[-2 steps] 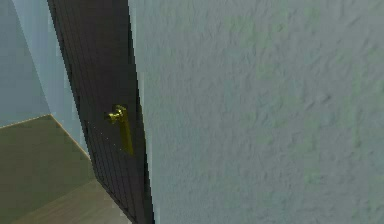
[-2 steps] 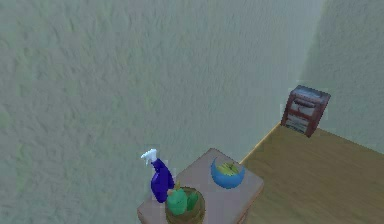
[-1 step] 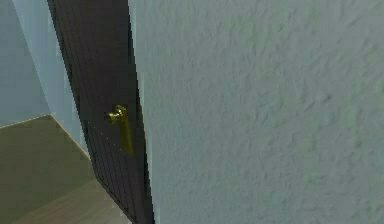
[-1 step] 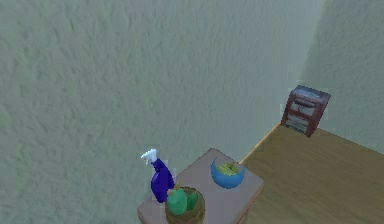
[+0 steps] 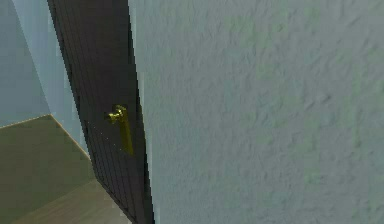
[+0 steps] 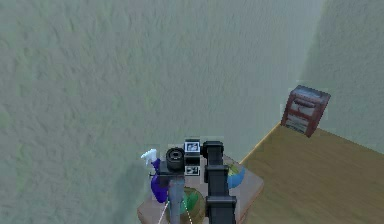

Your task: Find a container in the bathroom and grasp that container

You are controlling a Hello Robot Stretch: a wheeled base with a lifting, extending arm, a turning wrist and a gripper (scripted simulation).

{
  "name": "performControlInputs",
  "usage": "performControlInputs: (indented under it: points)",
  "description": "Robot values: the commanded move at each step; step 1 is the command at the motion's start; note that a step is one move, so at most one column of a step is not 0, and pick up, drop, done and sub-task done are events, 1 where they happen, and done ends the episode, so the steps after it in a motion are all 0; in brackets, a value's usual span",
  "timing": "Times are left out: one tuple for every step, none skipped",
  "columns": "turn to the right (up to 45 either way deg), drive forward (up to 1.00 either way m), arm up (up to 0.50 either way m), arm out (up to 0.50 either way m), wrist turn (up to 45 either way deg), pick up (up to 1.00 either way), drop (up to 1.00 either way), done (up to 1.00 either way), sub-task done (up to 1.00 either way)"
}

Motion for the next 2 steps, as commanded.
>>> performControlInputs:
  points:
    - [0.0, 0.0, 0.0, 0.0, 45.0, 0.0, 0.0, 0.0, 0.0]
    - [0.0, 0.0, 0.0, 0.0, 45.0, 0.0, 0.0, 0.0, 0.0]
